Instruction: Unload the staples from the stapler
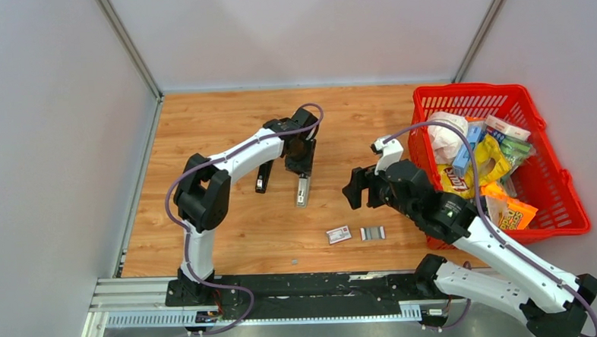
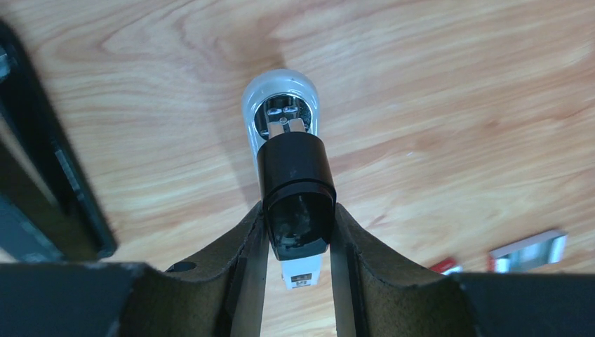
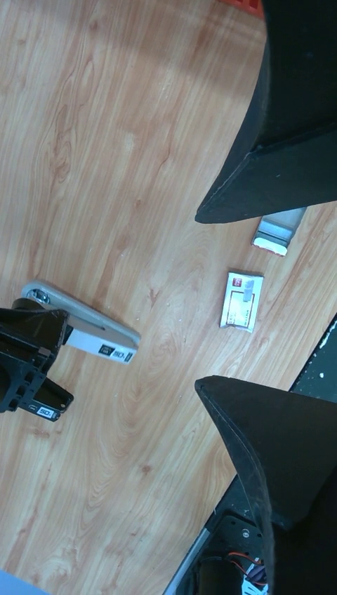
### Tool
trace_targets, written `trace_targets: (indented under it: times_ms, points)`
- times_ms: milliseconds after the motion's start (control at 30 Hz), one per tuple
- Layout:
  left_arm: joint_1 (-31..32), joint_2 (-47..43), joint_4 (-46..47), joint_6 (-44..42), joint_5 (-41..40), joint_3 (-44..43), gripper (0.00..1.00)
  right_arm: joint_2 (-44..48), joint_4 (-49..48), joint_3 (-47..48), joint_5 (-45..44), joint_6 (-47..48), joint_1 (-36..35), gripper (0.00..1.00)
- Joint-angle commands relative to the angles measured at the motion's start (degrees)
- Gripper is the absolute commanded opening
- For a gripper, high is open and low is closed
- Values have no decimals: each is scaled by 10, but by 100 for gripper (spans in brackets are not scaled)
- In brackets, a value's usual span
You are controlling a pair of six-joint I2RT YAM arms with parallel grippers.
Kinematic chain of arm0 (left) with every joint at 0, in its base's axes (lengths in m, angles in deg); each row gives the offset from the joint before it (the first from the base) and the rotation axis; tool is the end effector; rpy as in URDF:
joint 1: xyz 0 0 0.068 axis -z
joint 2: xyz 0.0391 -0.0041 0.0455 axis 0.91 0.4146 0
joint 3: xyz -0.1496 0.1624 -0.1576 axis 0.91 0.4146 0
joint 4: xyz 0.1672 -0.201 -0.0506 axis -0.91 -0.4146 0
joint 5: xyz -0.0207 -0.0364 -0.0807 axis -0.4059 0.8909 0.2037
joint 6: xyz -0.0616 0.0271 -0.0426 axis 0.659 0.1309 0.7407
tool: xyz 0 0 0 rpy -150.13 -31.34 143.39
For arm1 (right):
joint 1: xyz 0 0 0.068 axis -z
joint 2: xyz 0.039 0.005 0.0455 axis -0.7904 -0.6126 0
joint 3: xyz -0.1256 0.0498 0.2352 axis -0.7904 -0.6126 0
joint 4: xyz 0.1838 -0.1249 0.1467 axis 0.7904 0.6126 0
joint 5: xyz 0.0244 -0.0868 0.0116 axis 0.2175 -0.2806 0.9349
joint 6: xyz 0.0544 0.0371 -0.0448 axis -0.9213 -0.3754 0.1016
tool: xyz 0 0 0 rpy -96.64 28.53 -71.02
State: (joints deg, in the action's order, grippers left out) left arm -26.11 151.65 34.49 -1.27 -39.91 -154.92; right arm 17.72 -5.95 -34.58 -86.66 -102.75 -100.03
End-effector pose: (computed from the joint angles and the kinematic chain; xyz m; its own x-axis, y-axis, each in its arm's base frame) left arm 0.3447 -0.2845 0.1875 -0.9276 0.0801 -0.3649 0.1781 0.9534 -0.2434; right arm 0.1474 0.1391 0.3073 -0.5441 -0.0704 -0.8360 -0.4197 0.8857 0.1986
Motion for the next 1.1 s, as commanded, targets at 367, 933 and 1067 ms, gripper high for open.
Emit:
trace_targets:
  times_ms: [367, 933, 1067]
  points:
    - [13, -14, -154, -208, -111, -25, 18, -25, -36, 9, 25, -29, 2, 84]
    - [58, -22, -86, -282, -73, 41, 37, -25, -32, 6, 19, -29, 2, 87]
    - [70, -31, -69, -291, -67, 61, 40, -22, -30, 8, 16, -28, 1, 88]
